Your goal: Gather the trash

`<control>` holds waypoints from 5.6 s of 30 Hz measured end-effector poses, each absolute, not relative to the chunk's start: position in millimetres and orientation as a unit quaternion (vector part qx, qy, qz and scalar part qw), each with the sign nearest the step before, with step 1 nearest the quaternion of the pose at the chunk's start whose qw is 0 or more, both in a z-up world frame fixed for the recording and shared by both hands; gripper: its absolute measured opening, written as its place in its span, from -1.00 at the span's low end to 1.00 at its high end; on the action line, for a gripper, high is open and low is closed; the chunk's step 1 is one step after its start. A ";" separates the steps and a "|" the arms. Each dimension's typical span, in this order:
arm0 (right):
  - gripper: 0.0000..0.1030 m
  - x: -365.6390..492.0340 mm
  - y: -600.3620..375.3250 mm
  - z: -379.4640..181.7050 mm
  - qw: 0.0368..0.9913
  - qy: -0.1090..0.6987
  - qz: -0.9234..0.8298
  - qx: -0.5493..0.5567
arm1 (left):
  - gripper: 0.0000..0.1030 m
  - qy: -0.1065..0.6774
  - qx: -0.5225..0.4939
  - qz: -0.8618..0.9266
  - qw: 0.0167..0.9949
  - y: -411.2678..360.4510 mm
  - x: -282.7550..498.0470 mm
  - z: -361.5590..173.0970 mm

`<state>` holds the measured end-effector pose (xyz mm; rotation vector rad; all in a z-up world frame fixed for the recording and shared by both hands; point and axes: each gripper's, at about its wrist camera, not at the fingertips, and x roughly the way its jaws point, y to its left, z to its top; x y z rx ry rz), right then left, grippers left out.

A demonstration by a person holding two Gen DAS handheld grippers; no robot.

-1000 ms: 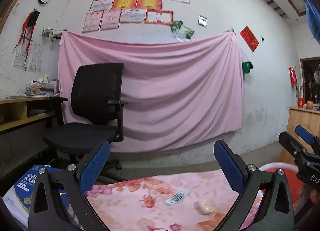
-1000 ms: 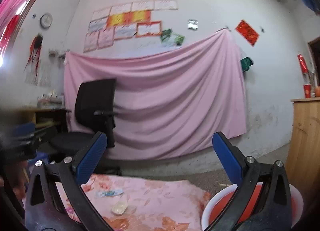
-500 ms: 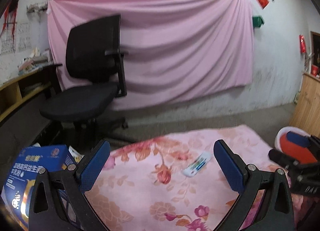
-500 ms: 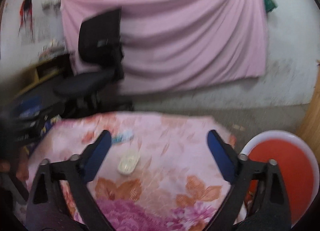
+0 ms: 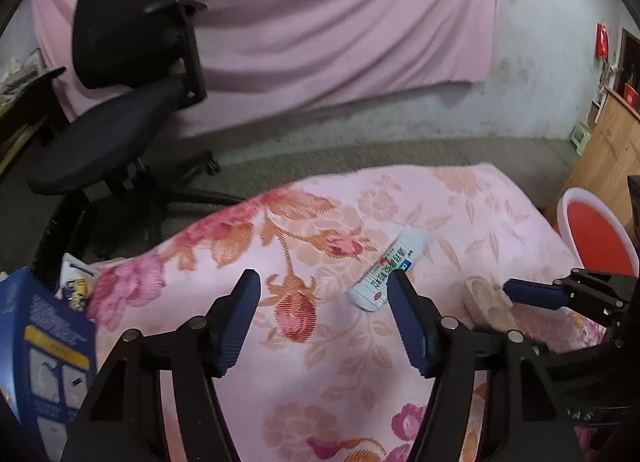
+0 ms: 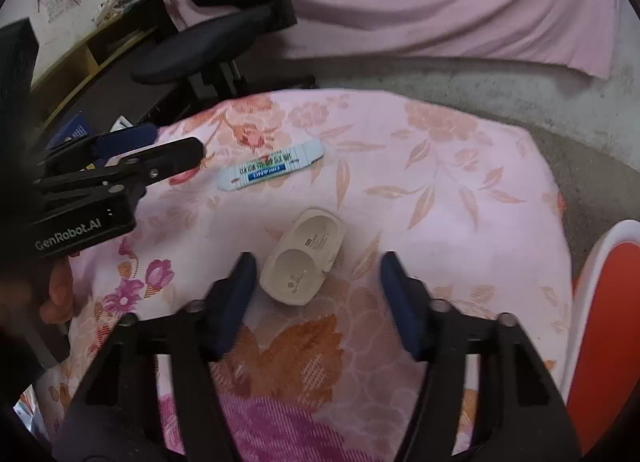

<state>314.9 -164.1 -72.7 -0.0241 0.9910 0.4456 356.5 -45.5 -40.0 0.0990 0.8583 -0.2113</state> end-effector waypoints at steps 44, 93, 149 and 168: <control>0.02 241.9 -260.5 3.3 0.965 0.228 0.115 0.067 | -0.68 0.246 -0.009 -0.172 0.954 -107.1 284.5 27.0; 0.07 150.3 -460.3 13.3 0.968 0.165 -0.089 0.165 | -0.65 0.313 0.079 -0.332 0.886 -358.8 247.7 25.3; 1.00 94.0 -390.3 34.0 0.987 0.110 -0.074 0.086 | 0.93 0.234 -0.002 -0.184 0.955 -183.5 180.0 76.4; 1.00 25.2 -315.4 37.7 0.993 0.080 -0.057 0.070 | 0.93 0.200 -0.003 -0.129 0.971 -107.8 93.2 62.6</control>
